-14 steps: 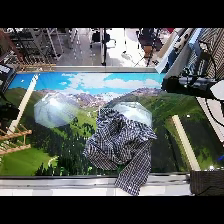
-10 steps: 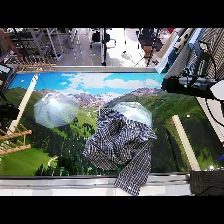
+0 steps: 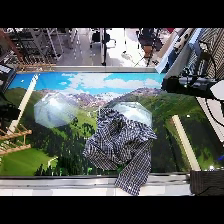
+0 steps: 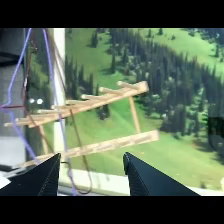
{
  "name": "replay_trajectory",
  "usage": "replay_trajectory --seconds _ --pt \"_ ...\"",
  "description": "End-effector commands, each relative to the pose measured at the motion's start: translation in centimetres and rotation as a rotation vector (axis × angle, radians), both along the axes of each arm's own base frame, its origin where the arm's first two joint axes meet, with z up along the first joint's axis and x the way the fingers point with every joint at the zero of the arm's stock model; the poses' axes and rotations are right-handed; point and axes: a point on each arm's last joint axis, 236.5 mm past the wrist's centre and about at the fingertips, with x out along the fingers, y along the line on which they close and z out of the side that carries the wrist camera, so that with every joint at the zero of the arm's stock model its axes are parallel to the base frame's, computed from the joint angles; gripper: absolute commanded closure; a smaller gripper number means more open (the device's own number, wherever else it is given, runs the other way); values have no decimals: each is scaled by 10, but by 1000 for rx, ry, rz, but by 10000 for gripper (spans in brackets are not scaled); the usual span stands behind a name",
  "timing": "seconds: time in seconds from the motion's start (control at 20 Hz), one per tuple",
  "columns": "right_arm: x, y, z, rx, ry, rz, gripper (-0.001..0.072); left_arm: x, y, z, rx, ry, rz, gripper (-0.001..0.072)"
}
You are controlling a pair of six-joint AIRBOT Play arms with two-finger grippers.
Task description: Fold the clothes and pants, and hang the long-sleeved shirts on hangers.
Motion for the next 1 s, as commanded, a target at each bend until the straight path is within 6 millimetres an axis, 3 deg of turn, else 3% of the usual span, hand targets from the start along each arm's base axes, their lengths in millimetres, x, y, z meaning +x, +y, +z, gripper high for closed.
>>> replay_trajectory --seconds 0.0,0.05,0.1,0.15,0.25,0.35,0.45,0.5,0.7,0.8,0.95 --pt "0 0 0 0 1 1 689 4 -27 -13 -115 15 -55 299" --pt "1 1 1 3 -4 0 690 7 -40 -19 -161 19 -81 298" --pt "7 1 9 18 -45 -10 689 9 -55 -26 -222 35 -109 251" --pt "13 3 20 48 -92 -16 689 9 -80 -35 -317 58 -149 35" --pt "13 11 29 122 -100 -22 689 3 -150 -50 -589 127 -259 -7" --pt "2 23 20 171 -28 6 687 -7 -222 -53 -867 197 -377 -6" --pt "-13 20 -2 113 70 27 685 -6 -265 -64 -1007 214 -433 -5" --pt "-22 14 -17 58 132 31 680 -2 -278 -77 -1021 213 -434 -5" --pt "-56 0 -63 -100 317 106 380 14 -333 -147 -1060 270 -418 -5" --pt "-70 -7 -90 -140 410 118 382 19 -365 -177 -1142 324 -374 -5" --pt "-102 -18 -153 -100 610 78 345 24 -393 -218 -1273 415 -258 -5"
